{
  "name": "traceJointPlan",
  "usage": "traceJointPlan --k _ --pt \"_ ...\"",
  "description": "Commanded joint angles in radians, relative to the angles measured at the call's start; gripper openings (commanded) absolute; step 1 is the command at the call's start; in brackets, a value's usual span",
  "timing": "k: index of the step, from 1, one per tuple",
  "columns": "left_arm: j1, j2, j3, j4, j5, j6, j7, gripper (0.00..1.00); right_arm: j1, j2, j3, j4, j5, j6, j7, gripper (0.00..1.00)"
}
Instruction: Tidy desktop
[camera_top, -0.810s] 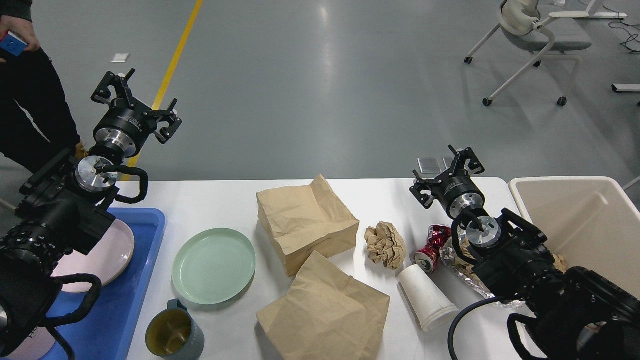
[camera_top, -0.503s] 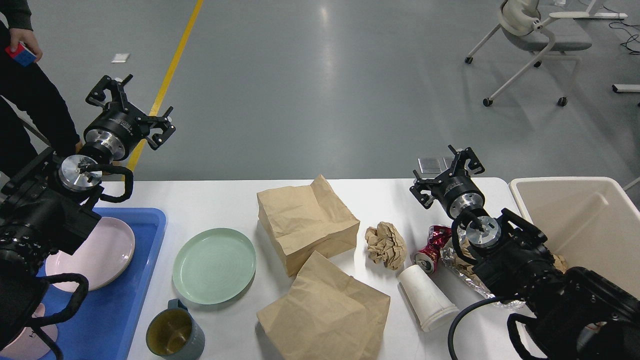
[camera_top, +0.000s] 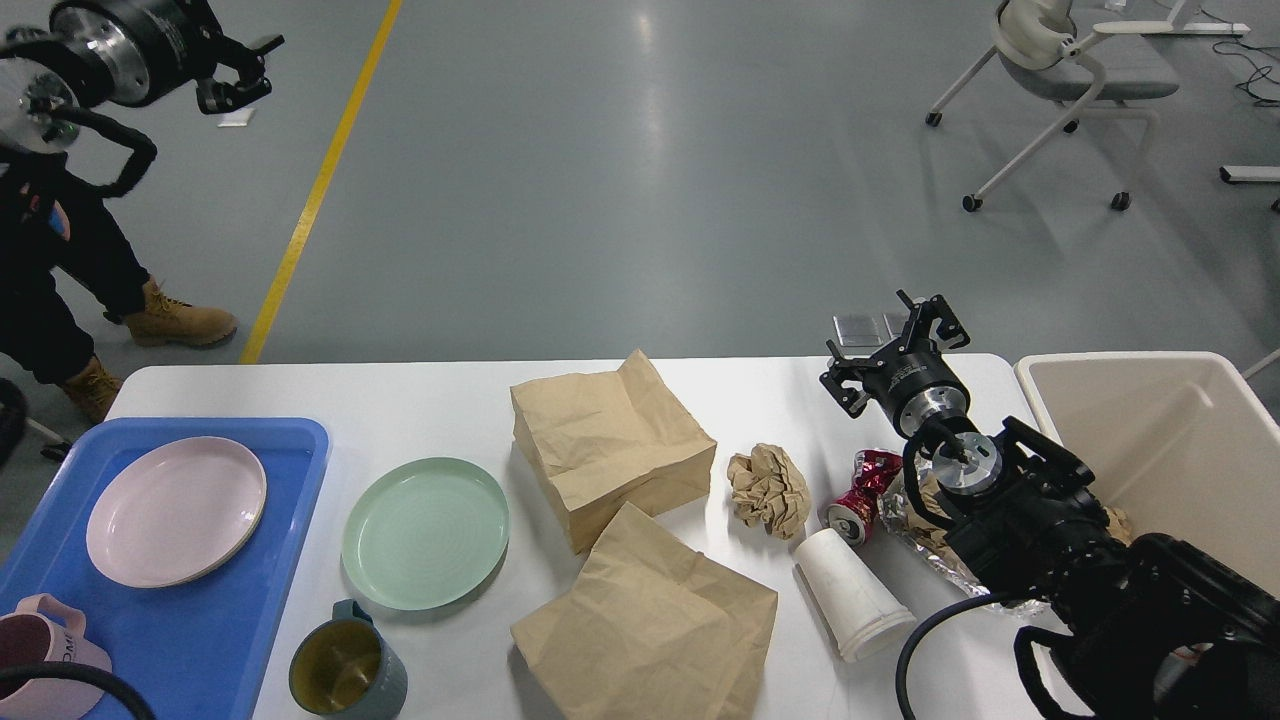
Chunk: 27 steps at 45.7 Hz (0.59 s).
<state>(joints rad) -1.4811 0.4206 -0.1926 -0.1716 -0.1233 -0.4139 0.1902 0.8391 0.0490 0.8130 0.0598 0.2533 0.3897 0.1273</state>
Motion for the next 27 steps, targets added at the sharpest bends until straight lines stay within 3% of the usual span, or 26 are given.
traceJointPlan --k 1,6,10,14,16,19,22,27 --pt "-0.146 0.007 0.482 -0.008 0.002 -0.006 0.002 0.96 0.000 0.000 0.000 0.000 0.000 0.001 0.000 1.00" --pt "-0.271 0.007 0.793 -0.023 0.004 -0.009 0.000 0.96 0.000 0.000 0.000 0.000 0.000 0.001 0.000 1.00" --pt "-0.389 0.012 0.898 -0.115 0.004 -0.008 0.000 0.96 0.000 0.000 0.000 0.000 0.000 0.000 0.000 1.00" --pt "-0.496 0.041 0.959 -0.303 0.004 -0.009 0.000 0.96 0.000 0.000 0.000 0.000 0.000 0.000 0.000 1.00" --pt "-0.580 0.050 1.048 -0.488 0.005 -0.011 0.000 0.96 0.000 0.000 0.000 0.000 0.000 0.000 0.000 1.00" --pt "-0.660 0.046 1.163 -0.664 0.013 -0.025 -0.003 0.96 0.000 0.000 0.000 0.000 0.000 0.000 0.000 1.00" --pt "-0.714 0.027 1.286 -0.779 0.014 -0.084 -0.001 0.96 0.000 0.000 0.000 0.000 0.000 0.000 0.000 1.00" --pt "-0.823 0.018 1.417 -0.807 0.013 -0.303 -0.023 0.96 0.000 0.000 0.000 0.000 0.000 0.000 0.000 1.00"
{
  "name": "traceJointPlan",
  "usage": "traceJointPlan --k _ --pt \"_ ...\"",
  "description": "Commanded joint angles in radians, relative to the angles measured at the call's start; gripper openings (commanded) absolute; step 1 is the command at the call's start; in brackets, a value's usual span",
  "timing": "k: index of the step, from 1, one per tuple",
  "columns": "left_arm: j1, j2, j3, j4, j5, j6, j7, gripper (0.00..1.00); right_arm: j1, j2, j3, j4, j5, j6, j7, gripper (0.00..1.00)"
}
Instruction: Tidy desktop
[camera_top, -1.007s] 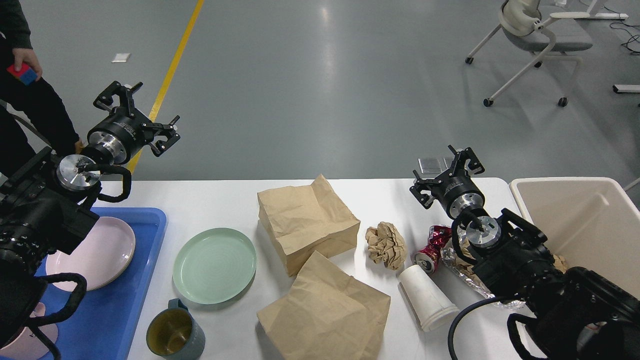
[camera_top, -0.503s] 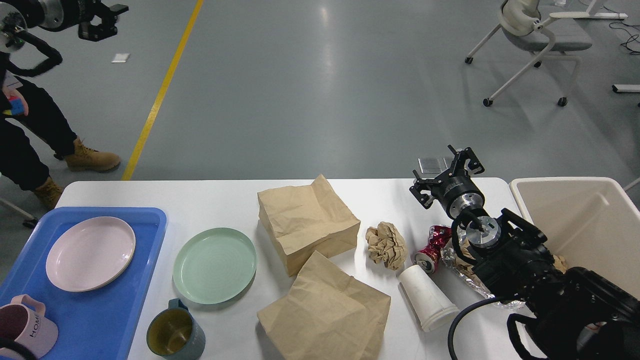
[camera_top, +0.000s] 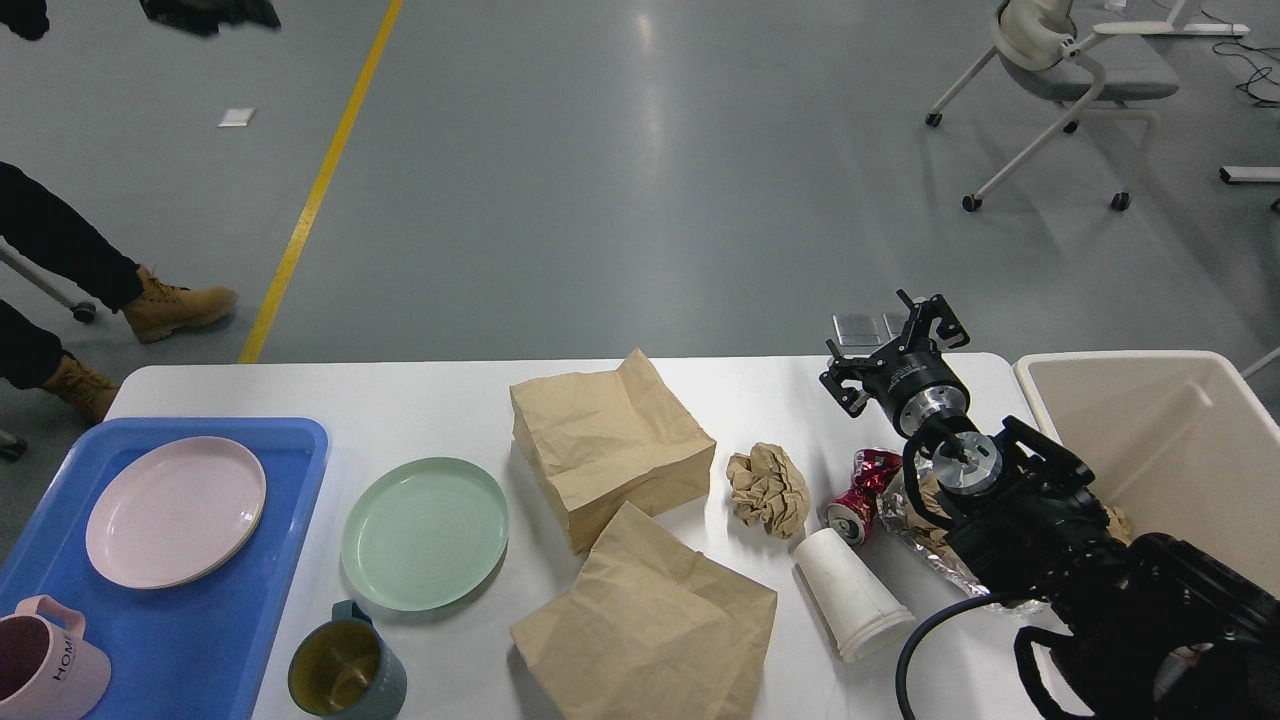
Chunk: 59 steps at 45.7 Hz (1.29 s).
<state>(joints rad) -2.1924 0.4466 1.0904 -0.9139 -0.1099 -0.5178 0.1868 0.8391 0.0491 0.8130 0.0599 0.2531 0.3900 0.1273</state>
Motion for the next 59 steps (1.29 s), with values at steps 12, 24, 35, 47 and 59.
traceJointPlan --k 12,24,35,47,59 --pt "-0.159 -0.156 0.282 -0.062 0.013 -0.442 -0.001 0.96 0.000 0.000 0.000 0.000 0.000 0.000 0.000 1.00" --pt "-0.201 -0.230 0.338 -0.161 0.095 -0.442 0.013 0.96 0.000 0.000 0.000 0.000 0.000 0.000 0.000 1.00" --pt "-0.211 -0.216 0.332 -0.177 0.095 -0.442 0.010 0.96 0.000 0.000 0.000 0.000 0.000 0.001 0.000 1.00" --pt "-0.219 -0.221 0.266 -0.224 0.089 -0.442 -0.004 0.96 0.000 0.000 0.000 0.000 0.002 0.000 0.000 1.00" --pt "-0.311 -0.207 0.226 -0.312 0.075 -0.442 -0.073 0.96 0.000 0.000 0.000 0.000 0.000 0.000 0.000 1.00"
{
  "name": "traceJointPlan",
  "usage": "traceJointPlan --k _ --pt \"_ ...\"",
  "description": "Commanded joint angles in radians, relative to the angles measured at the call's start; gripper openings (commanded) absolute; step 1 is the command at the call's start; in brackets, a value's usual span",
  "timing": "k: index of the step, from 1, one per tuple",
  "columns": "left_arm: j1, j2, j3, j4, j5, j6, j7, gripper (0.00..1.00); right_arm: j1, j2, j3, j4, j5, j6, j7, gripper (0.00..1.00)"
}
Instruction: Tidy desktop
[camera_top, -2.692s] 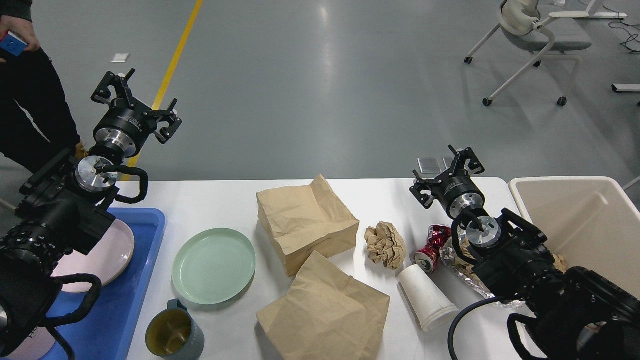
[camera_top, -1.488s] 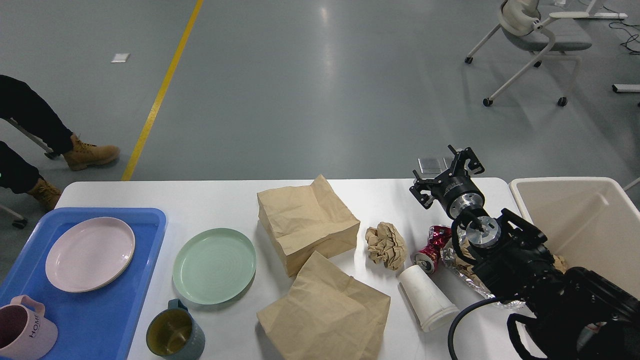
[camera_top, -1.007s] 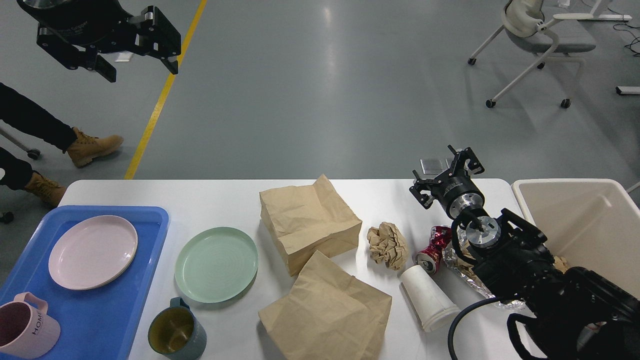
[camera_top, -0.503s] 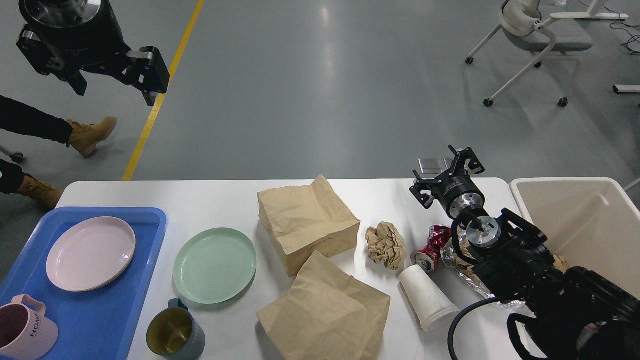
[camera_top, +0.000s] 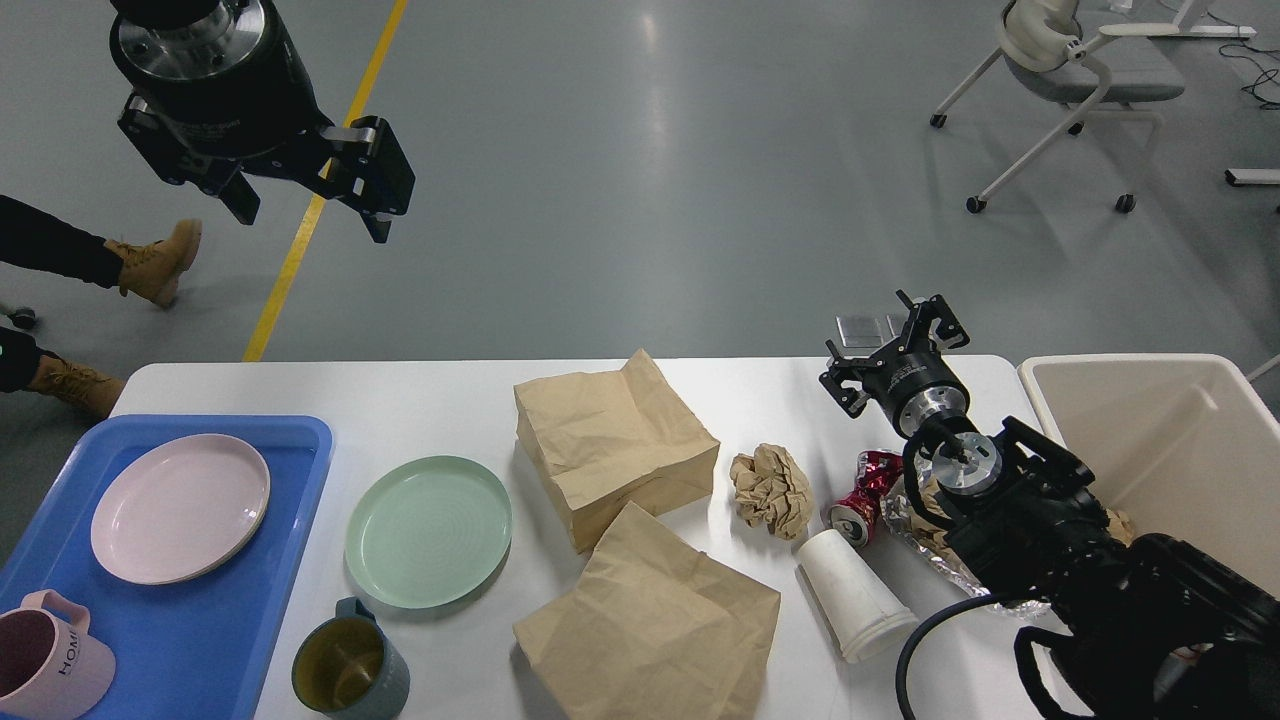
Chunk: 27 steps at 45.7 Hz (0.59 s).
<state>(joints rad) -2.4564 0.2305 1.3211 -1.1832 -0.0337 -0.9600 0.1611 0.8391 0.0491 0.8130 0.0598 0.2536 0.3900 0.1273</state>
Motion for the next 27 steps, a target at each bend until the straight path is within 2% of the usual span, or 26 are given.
traceJointPlan --k 1,9,18,27 --pt "-0.047 0.012 -0.005 -0.042 -0.002 0.000 -0.052 0.96 0.000 0.000 0.000 0.000 0.000 0.000 0.000 1.00" --pt "-0.061 0.020 0.009 -0.085 0.011 0.000 -0.046 0.96 0.000 0.000 0.000 0.000 0.000 0.000 0.000 1.00" --pt "-0.096 0.024 0.079 -0.116 0.012 0.000 -0.060 0.93 0.000 0.000 0.000 0.000 0.000 0.000 0.000 1.00" --pt "-0.050 0.047 0.096 -0.300 0.055 0.000 -0.043 0.93 0.000 0.000 0.000 0.000 0.000 0.000 0.000 1.00"
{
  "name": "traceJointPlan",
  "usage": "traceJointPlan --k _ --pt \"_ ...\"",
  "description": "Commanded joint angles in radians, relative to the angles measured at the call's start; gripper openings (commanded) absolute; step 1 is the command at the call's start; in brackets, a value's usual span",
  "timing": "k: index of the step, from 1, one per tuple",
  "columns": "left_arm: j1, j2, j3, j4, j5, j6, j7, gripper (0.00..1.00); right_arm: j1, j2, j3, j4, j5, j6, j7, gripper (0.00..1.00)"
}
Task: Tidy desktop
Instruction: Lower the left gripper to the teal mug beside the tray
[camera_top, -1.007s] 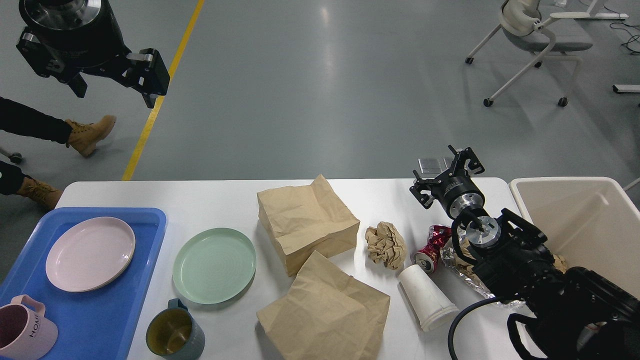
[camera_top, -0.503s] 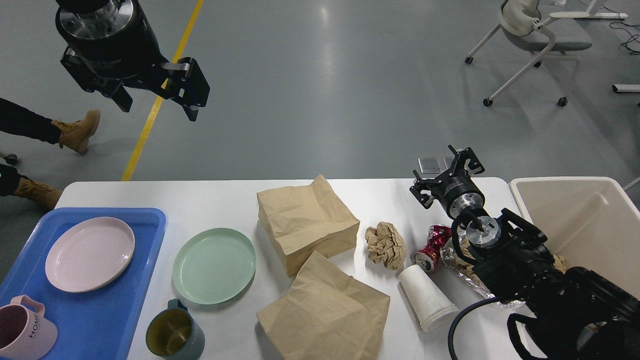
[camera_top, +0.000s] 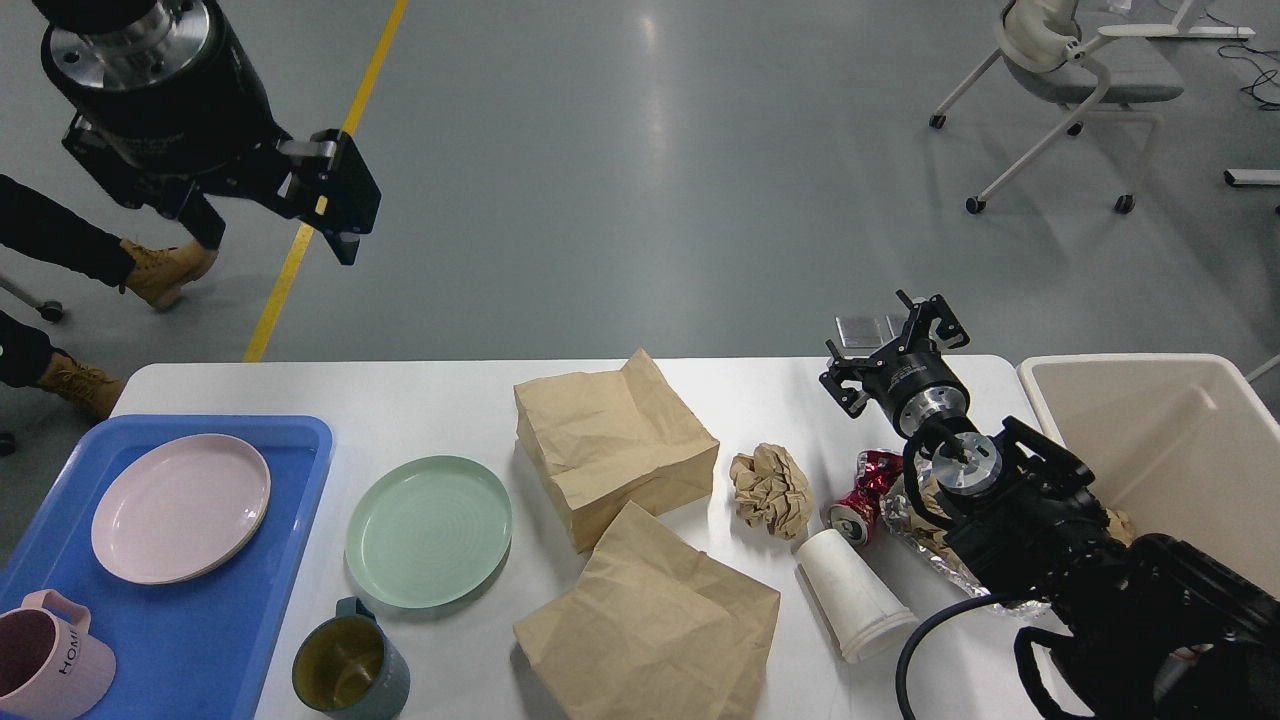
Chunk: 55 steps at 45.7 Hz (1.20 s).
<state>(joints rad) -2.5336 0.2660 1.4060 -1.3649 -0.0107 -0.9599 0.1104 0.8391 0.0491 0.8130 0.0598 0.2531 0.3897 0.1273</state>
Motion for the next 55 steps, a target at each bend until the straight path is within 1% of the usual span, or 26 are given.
traceJointPlan --k 1,4,9,12,15,17,22,27,29,31,37,39,43,47,51,55 --pt "0.033 0.012 0.011 -0.141 0.043 0.000 0.008 0.93 0.000 0.000 0.000 0.000 0.000 0.000 0.000 1.00" --pt "0.058 0.025 0.010 -0.192 0.075 0.058 0.008 0.93 0.000 0.000 0.000 0.000 0.000 0.000 0.000 1.00" --pt "0.137 0.051 0.013 -0.197 0.098 0.063 0.006 0.93 0.000 0.000 0.000 0.000 0.000 0.000 0.000 1.00" --pt "0.186 0.047 0.018 -0.197 0.103 0.064 0.009 0.93 0.000 0.000 0.000 0.000 0.000 0.000 0.000 1.00" --pt "0.239 0.056 0.024 -0.197 0.127 0.085 0.009 0.93 0.000 0.000 0.000 0.000 0.000 0.000 0.000 1.00" --pt "0.269 0.062 0.025 -0.197 0.147 0.113 0.008 0.93 0.000 0.000 0.000 0.000 0.000 0.000 0.000 1.00" --pt "0.326 0.113 0.031 -0.198 0.175 0.216 0.009 0.93 0.000 0.000 0.000 0.000 0.000 0.000 0.000 1.00" --pt "0.368 0.157 0.024 -0.203 0.204 0.297 0.029 0.93 0.000 0.000 0.000 0.000 0.002 0.000 0.000 1.00" --pt "0.377 0.176 0.016 -0.204 0.221 0.325 0.046 0.93 0.000 0.000 0.000 0.000 0.000 0.001 0.000 1.00" --pt "0.392 0.194 0.001 -0.209 0.238 0.349 0.074 0.93 0.000 0.000 0.000 0.000 0.000 0.000 0.000 1.00" --pt "0.430 0.251 -0.091 -0.226 0.278 0.374 0.181 0.91 0.000 0.000 0.000 0.000 0.000 0.000 0.000 1.00" --pt "0.440 0.269 -0.116 -0.227 0.296 0.379 0.195 0.91 0.000 0.000 0.000 0.000 0.000 0.000 0.000 1.00" --pt "0.461 0.303 -0.150 -0.230 0.321 0.385 0.204 0.91 0.000 0.000 0.000 0.000 0.000 0.000 0.000 1.00" --pt "0.507 0.314 -0.191 -0.230 0.336 0.388 0.203 0.91 0.000 0.000 0.000 0.000 0.000 0.000 0.000 1.00" --pt "0.564 0.312 -0.222 -0.230 0.341 0.392 0.195 0.91 0.000 0.000 0.000 0.000 0.000 0.000 0.000 1.00" --pt "0.613 0.291 -0.226 -0.230 0.333 0.420 0.175 0.91 0.000 0.000 0.000 0.000 0.000 0.000 0.000 1.00"
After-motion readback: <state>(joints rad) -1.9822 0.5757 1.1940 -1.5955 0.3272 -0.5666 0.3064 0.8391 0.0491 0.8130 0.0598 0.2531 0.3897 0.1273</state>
